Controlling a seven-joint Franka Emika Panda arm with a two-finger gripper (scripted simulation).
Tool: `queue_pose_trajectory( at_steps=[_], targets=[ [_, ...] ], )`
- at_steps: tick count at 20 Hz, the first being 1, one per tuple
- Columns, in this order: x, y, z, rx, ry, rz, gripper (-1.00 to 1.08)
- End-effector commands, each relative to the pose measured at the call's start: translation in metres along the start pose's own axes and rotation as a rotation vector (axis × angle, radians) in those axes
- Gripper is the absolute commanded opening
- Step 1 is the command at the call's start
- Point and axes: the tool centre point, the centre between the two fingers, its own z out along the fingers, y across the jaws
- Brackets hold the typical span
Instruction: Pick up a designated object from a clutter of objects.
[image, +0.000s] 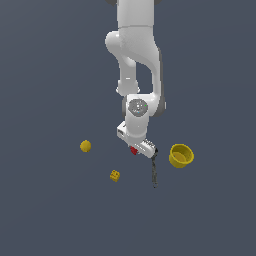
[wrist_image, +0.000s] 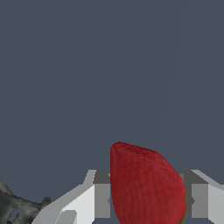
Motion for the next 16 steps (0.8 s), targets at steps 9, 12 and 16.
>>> queue_pose_trajectory(
  at_steps=[9, 12, 16],
  targets=[
    [0.000, 0.000, -0.001, 0.000, 0.000, 0.000, -1.00],
    [-0.001, 0.001, -0.005, 0.000, 0.000, 0.000, -1.00],
    [-0.003, 0.002, -0.017, 0.000, 0.000, 0.000, -1.00]
  ],
)
